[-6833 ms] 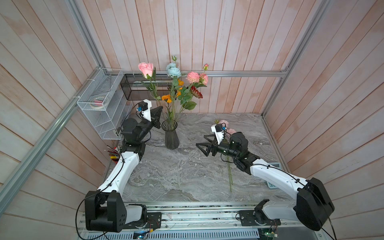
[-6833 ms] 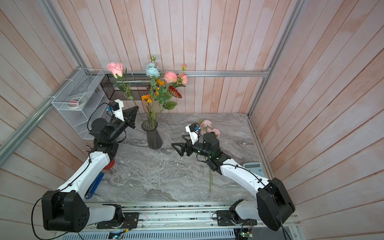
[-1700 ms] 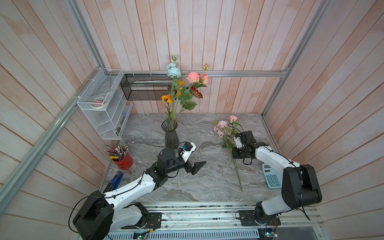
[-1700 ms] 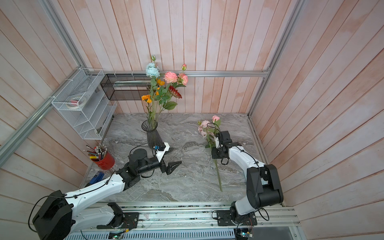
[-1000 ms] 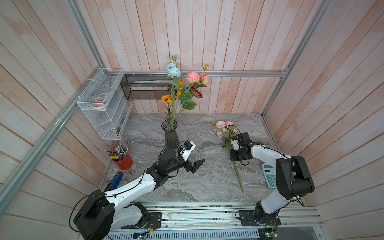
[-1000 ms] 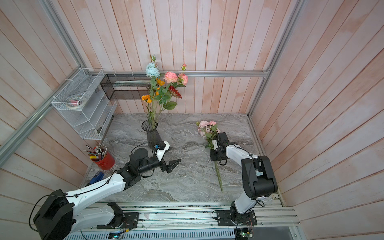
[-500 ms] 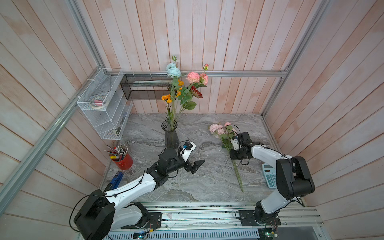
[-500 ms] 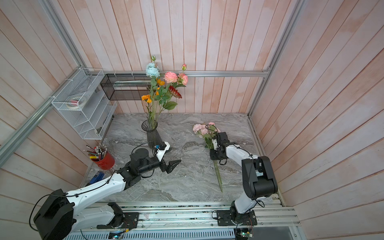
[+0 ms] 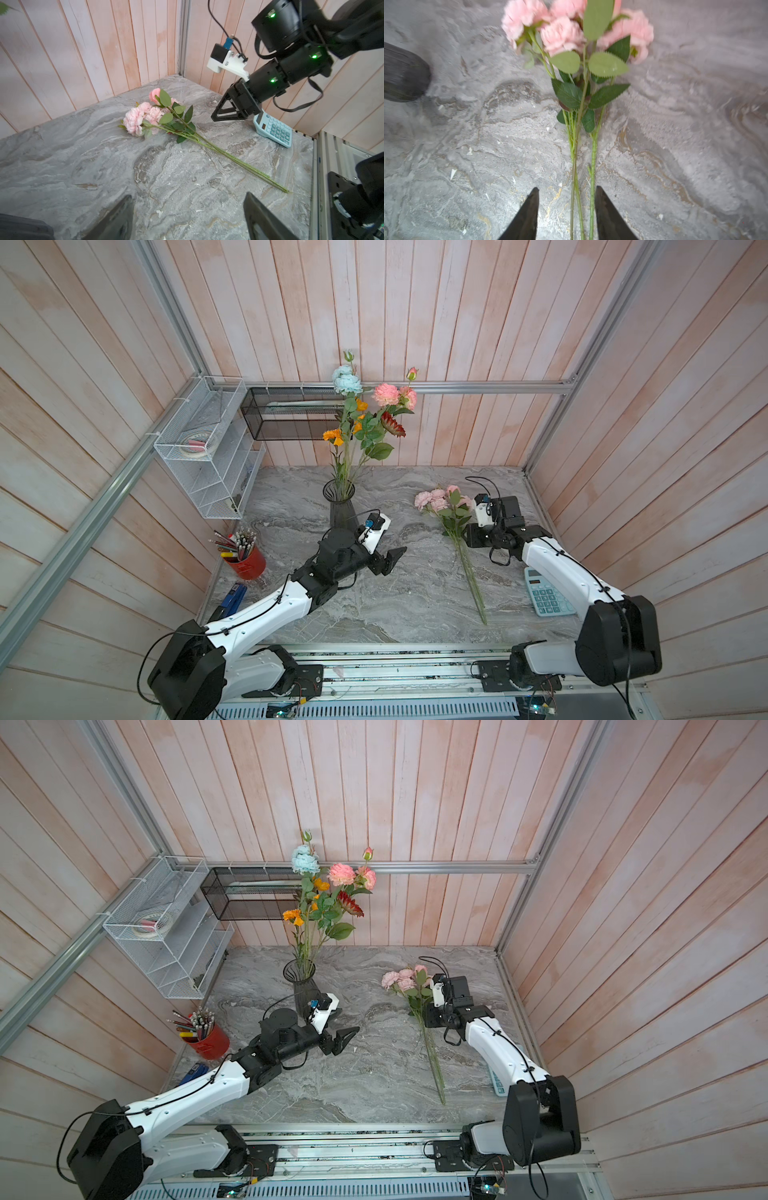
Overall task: Pick out pink flowers from the vase
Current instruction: Place the flower at the center of the board, then pick up the flower from the vase.
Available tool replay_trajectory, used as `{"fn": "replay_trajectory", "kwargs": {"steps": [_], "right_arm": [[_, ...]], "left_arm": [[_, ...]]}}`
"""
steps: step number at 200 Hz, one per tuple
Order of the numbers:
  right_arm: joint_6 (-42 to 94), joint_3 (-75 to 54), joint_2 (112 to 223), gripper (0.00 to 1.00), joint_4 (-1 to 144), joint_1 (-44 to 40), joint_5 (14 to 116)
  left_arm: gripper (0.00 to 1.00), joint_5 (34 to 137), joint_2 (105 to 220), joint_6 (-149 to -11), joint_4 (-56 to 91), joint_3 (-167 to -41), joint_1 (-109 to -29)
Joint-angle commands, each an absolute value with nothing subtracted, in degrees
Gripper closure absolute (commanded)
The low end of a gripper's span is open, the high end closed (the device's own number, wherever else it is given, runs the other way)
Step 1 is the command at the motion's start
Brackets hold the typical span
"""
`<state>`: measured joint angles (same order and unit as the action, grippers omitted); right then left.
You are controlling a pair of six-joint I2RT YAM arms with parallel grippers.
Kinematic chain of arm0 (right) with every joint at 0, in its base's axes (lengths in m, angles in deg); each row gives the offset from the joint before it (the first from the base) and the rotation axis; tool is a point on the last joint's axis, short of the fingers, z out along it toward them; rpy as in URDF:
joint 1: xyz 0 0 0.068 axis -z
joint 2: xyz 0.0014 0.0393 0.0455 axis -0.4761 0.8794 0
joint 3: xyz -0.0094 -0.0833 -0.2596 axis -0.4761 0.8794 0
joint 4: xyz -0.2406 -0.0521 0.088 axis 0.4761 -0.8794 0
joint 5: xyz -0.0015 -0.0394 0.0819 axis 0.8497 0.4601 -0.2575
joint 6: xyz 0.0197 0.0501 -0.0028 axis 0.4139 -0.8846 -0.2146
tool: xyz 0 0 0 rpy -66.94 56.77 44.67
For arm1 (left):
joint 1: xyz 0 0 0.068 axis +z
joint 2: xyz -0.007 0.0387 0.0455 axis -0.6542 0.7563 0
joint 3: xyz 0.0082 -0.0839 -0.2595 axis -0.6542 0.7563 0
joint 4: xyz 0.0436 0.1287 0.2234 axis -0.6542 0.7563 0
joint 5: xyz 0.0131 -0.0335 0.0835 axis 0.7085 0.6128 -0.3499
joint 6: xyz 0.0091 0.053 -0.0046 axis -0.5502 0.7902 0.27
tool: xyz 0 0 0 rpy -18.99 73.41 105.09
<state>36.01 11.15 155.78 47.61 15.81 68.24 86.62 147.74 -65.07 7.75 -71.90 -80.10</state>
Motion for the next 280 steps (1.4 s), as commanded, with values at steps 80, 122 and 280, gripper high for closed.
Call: {"fn": "replay_trajectory", "kwargs": {"steps": [80,122,280], "right_arm": [[25.3,23.8,142.3,0.02,79.9,5.0,49.6],[20.7,24.9,144.7,0.02,88.6,2.7,46.0],[22.0,23.4,148.4,0.02,92.0,0.2,44.0]], "left_arm": [[0.41,83.7,146.3,-63.6,18.1,-84.3,-64.9],[0.46,85.4,149.8,-63.0,16.8,-87.6,-63.0],[0.58,90.2,158.9,-62.1,15.8,-97.8,-56.4]]}}
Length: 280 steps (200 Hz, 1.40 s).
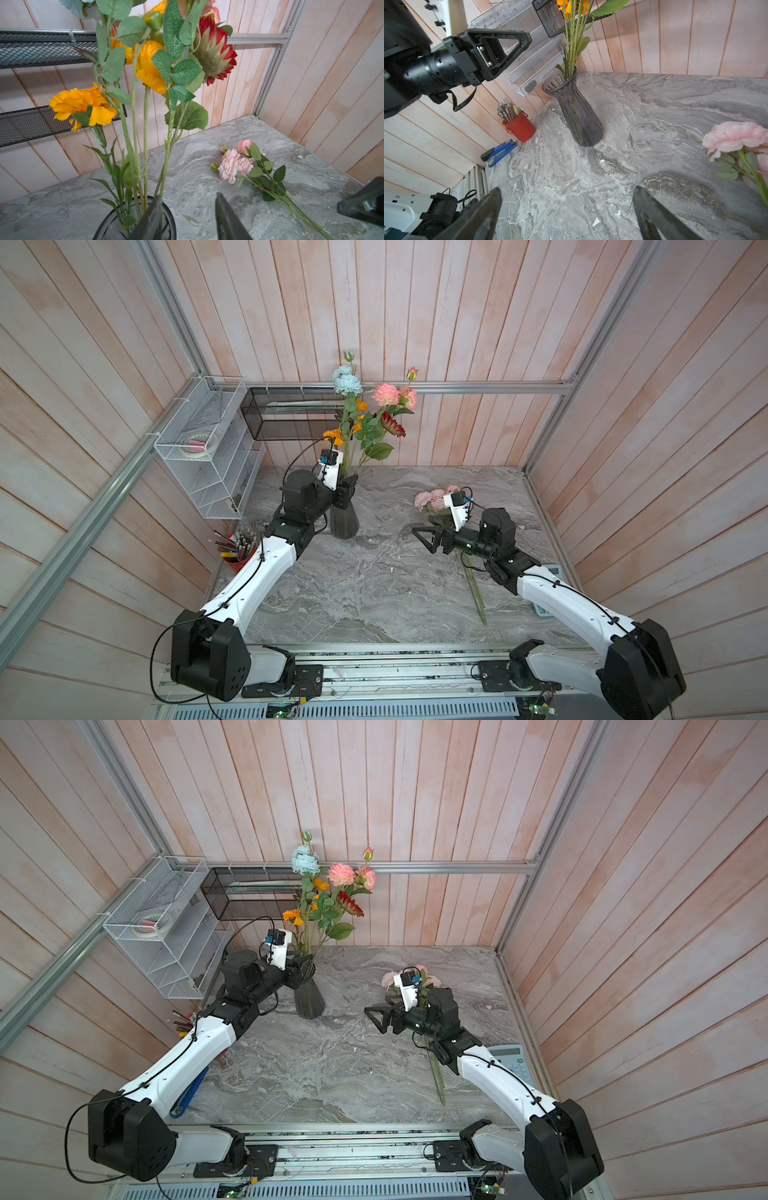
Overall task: Pick out pink flowers from the vase
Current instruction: Pick up the flower from the vase.
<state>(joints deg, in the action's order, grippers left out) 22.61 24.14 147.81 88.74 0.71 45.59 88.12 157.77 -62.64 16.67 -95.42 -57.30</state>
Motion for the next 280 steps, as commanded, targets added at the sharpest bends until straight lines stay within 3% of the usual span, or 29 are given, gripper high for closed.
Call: {"fn": "replay_trajectory", "kwargs": {"steps": [1,103,243,280], "right_arm": [[22.0,23.4,148.5,0.02,92.1,0.2,43.9],[22.9,21.4,151.4,0.02,92.5,-0.5,43.5],[23.8,22.2,151.6,0.02,91.1,-0.5,43.8],[23.7,22.3,151.4,0.02,90.9,-0.5,43.8]], "left_arm": [[0.58,90.3,159.0,-62.1,15.7,-97.9,-56.4],[0.67,92.9,169.1,-59.8,13.7,-104.4,-56.0],[0.68,93.9,179.0,-60.4,10.8,-112.3,-55.9],[0.74,94.8,179.6,-60.3,10.2,-112.4,-55.7]]}}
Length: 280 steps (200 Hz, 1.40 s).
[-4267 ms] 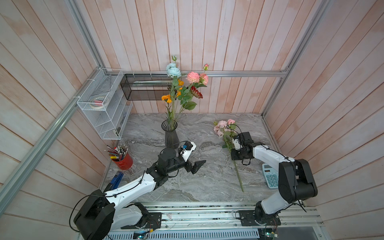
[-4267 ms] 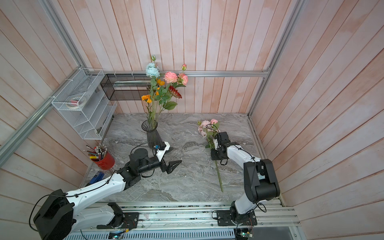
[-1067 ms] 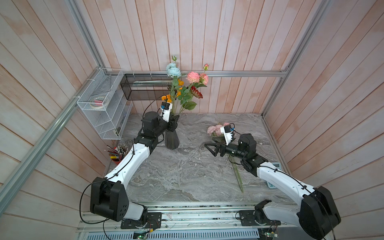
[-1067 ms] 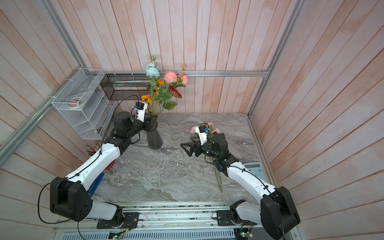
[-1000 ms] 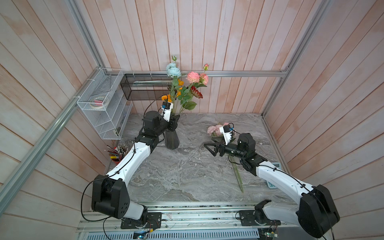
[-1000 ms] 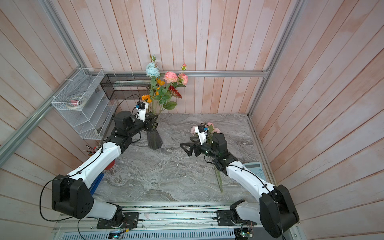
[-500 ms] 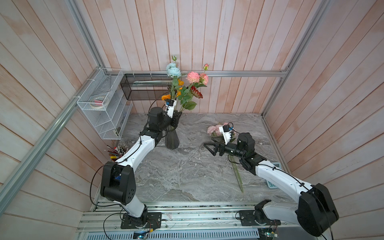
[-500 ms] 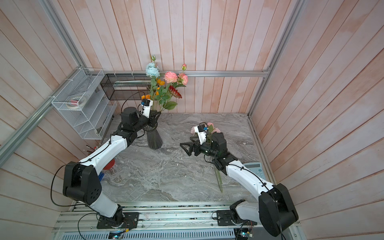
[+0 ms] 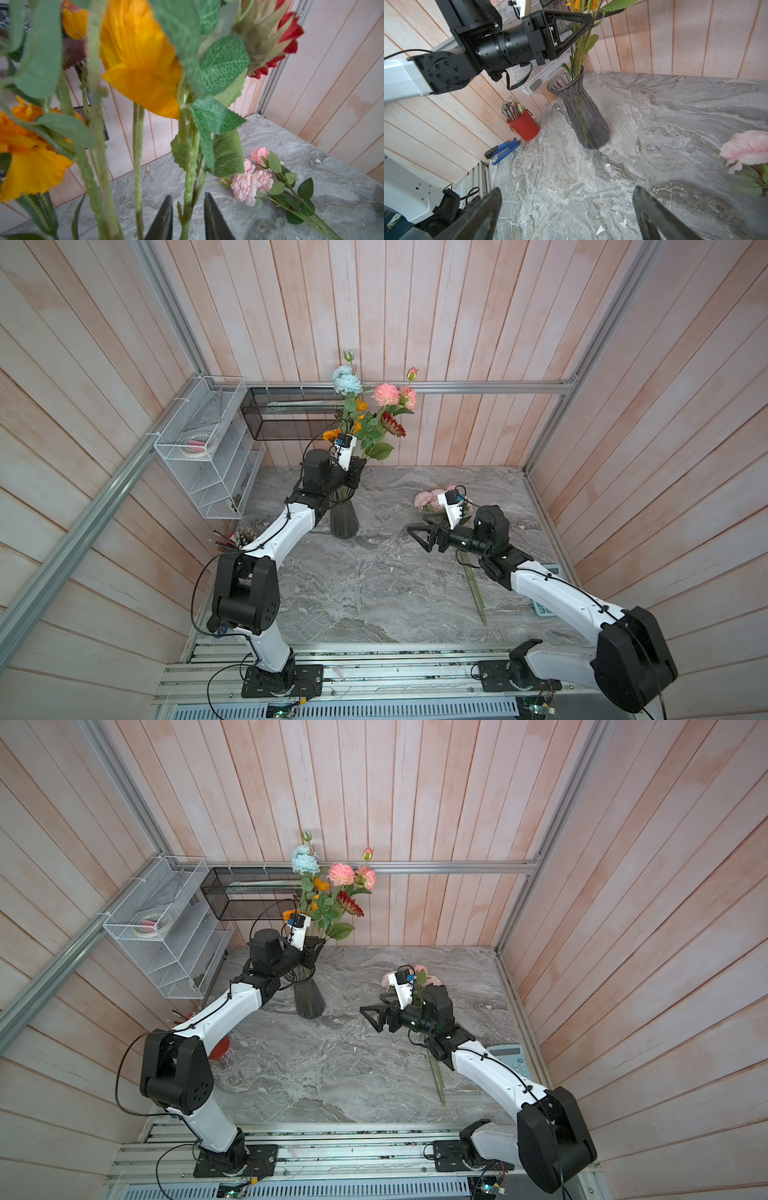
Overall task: Pick out pink flowers from the vase
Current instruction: Pick up the flower from the vase.
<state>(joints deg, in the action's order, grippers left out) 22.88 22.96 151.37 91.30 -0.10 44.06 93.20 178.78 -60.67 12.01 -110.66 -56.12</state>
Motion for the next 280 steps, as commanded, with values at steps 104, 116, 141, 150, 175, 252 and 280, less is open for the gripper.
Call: {"fn": "replay_trajectory", "kwargs": {"steps": [104,116,141,150,175,252,280], "right_arm": [[23.1,22.7,152.0,0.02,91.4,-0.5,43.2],[23.0,22.7,152.1,0.02,91.6,-0.5,43.1],[22.9,22.7,152.1,0.02,91.7,-0.5,43.0],[22.8,22.7,152.1,0.02,91.7,-0.5,43.0],[22.7,22.6,152.1,0.02,91.9,-0.6,42.9],[22.1,22.4,152.4,0.02,92.4,-1.3,43.0],[22.1,22.3,152.4,0.02,92.3,-1.7,43.2]], "left_arm": [[0.97,97.1,176.7,-60.8,6.6,-108.4,-54.7],[0.97,97.2,176.2,-60.8,6.2,-107.8,-54.7],[0.97,97.3,175.0,-60.7,5.3,-106.4,-54.7],[0.97,97.3,174.5,-60.7,4.9,-105.6,-54.7],[0.97,97.3,173.0,-60.5,4.1,-103.6,-54.7],[1.0,95.6,168.4,-60.0,-0.6,-98.3,-54.7],[1.0,95.7,167.4,-59.9,-2.2,-97.9,-54.7]]}}
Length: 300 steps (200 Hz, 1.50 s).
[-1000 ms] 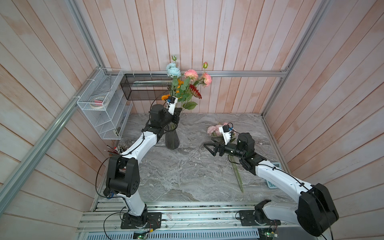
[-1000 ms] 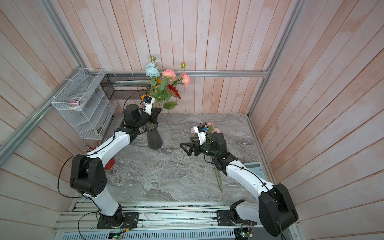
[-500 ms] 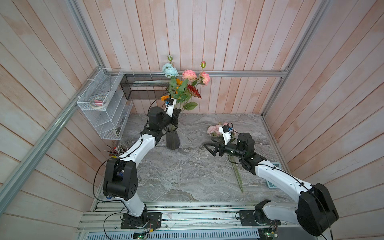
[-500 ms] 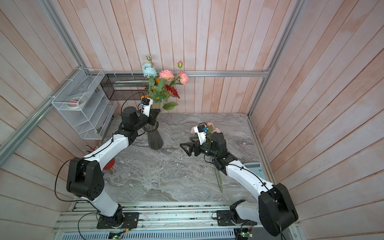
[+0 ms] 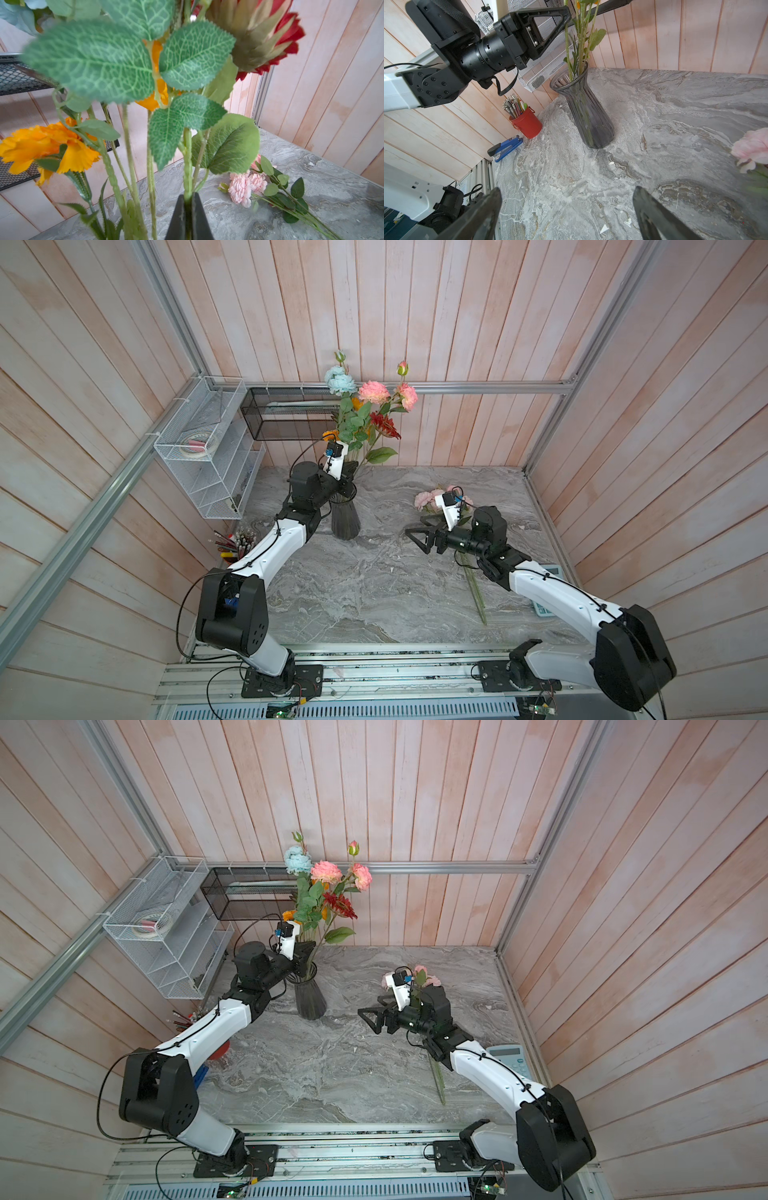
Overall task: Pick out pink flowers from the vase
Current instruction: Pick up the flower from the vase.
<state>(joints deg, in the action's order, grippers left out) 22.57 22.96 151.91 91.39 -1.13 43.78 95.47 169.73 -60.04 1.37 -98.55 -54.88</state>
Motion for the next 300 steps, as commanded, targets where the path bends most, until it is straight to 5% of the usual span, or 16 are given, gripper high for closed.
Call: {"fn": "replay_trajectory", "kwargs": {"steps": [1,241,300], "right_arm": [[22.1,22.3,152.4,0.02,92.3,-1.7,43.2],[26.7,14.9,148.2,0.02,86.1,-2.5,44.9],[27.9,11.7,144.1,0.02,82.5,-2.4,45.4]], "left_arm": [[1.0,95.7,167.4,-60.0,-2.4,-97.8,-54.7],[1.0,99.9,150.3,-67.1,-6.5,-105.0,-54.7],[1.0,103.6,143.8,-79.2,-0.5,-105.6,-55.2]]}}
